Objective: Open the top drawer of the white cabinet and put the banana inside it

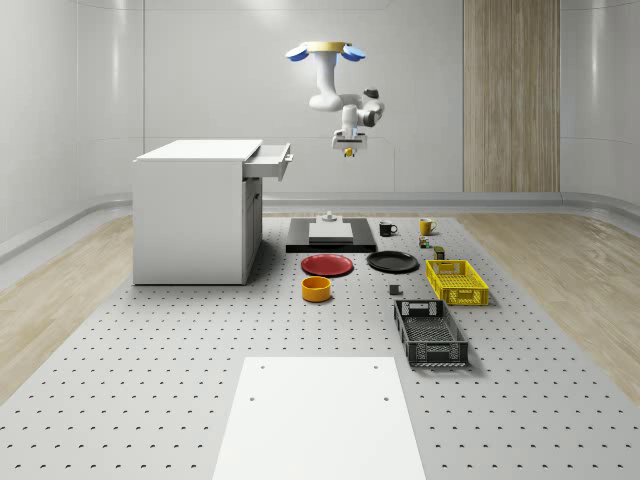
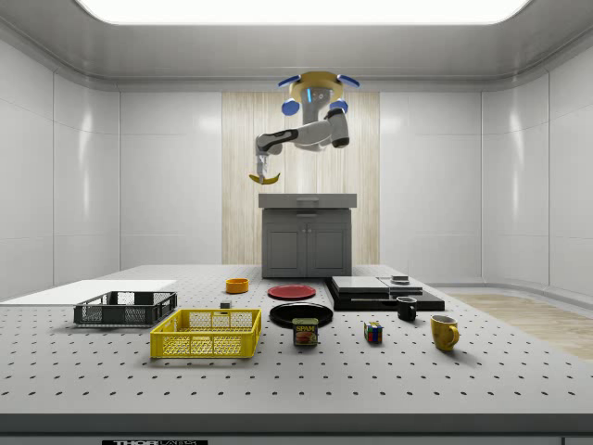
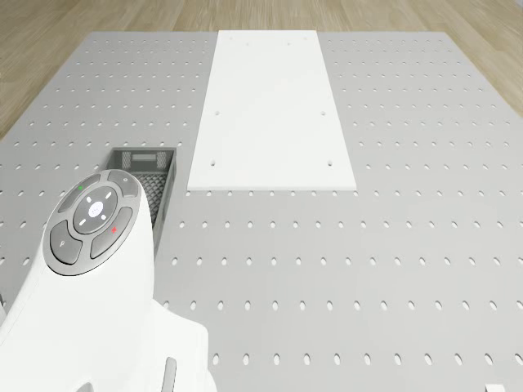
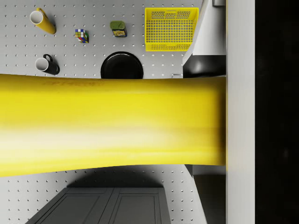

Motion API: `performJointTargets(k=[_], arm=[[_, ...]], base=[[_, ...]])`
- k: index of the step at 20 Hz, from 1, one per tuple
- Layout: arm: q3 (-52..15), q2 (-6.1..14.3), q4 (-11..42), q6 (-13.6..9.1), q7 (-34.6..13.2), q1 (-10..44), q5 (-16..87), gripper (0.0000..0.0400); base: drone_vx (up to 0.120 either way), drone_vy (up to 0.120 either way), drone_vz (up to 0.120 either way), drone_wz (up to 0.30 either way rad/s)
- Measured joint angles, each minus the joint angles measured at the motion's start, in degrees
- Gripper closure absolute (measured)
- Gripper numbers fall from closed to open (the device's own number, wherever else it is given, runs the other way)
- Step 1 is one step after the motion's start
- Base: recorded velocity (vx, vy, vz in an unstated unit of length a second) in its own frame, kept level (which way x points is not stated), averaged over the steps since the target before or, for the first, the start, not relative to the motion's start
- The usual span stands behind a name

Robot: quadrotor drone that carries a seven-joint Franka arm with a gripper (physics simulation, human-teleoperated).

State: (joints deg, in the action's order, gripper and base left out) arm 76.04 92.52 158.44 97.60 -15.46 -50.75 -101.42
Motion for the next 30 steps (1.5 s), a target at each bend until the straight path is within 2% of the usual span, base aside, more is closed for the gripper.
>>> performJointTargets(k=[3, 10, 28, 30], arm=[[0.0, 0.0, 0.0, 0.0, 0.0, 0.0, 0.0, 0.0208], [0.0, 0.0, 0.0, 0.0, 0.0, 0.0, 0.0, 0.0208], [0.0, 0.01, 0.0, 0.01, 0.0, 0.0, 0.0, 0.0208], [0.0, 0.01, 0.0, 0.01, 0.0, 0.0, 0.0, 0.0208]], base=[[-0.12, 0.0, 0.107, 0.0], [-0.12, -0.006, 0.0, 0.0], [-0.12, -0.12, 0.0, 0.0], [-0.02, -0.12, 0.0, 0.0]])
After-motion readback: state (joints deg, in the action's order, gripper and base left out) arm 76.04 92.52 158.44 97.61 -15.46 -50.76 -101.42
